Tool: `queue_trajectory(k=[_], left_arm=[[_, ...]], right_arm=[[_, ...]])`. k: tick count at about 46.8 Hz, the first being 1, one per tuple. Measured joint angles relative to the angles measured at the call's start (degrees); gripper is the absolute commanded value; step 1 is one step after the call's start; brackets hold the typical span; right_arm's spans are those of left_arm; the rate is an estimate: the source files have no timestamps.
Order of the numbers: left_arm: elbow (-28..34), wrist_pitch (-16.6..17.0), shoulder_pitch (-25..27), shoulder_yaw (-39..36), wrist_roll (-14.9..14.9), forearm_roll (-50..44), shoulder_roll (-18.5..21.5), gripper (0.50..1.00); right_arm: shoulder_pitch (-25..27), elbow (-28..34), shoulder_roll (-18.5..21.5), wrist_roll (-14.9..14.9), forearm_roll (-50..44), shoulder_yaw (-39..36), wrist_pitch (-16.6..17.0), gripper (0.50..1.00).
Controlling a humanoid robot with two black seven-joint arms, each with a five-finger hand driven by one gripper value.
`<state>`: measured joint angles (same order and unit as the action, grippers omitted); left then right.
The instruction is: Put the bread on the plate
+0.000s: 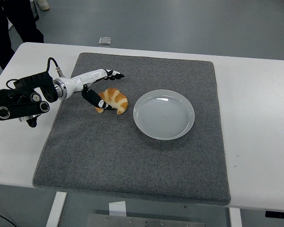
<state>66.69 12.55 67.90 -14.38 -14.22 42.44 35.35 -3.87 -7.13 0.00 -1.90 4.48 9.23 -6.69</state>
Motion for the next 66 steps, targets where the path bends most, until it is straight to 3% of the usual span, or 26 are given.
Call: queue_trajectory(k=[22, 37, 41, 46, 55, 60, 66], left_arm=[[-3.42, 0.11, -1.79, 0.27, -2.29, 0.01, -2.97, 0.969], [-3.85, 0.18, -2.99, 0.49, -2.95, 0.01, -3.28, 0.936], [-4.74, 0.36, -3.08, 0.50, -3.75, 0.01, -3.28, 0.851], [-4.97, 1.91, -3.93, 0.42, -4.96, -0.02, -3.28, 0.782], [-5.47, 2.92, -4.91, 0.33, -5.75, 0.00, -3.28, 0.759], [-5.52, 2.92, -4.96, 0.32, -5.82, 0.00, -3.28, 0.622], [-5.54, 2.94, -4.96, 0.32, -5.82, 0.01, -3.28, 0.506]], right_arm=[[0.00, 0.02, 0.00, -0.02, 0.00, 0.00, -0.09, 0.952], [0.00, 0.02, 0.00, 0.00, 0.00, -0.01, -0.11, 0.952], [0.00, 0.02, 0.00, 0.01, 0.00, -0.01, -0.11, 0.952], [0.00, 0.02, 0.00, 0.01, 0.00, -0.01, -0.11, 0.952], [0.00, 0.01, 0.00, -0.02, 0.00, -0.01, -0.09, 0.952], [0.00, 0.01, 0.00, -0.02, 0.00, -0.01, -0.08, 0.952], [0.00, 0.01, 0.00, -0.03, 0.00, -0.01, -0.08, 0.952]])
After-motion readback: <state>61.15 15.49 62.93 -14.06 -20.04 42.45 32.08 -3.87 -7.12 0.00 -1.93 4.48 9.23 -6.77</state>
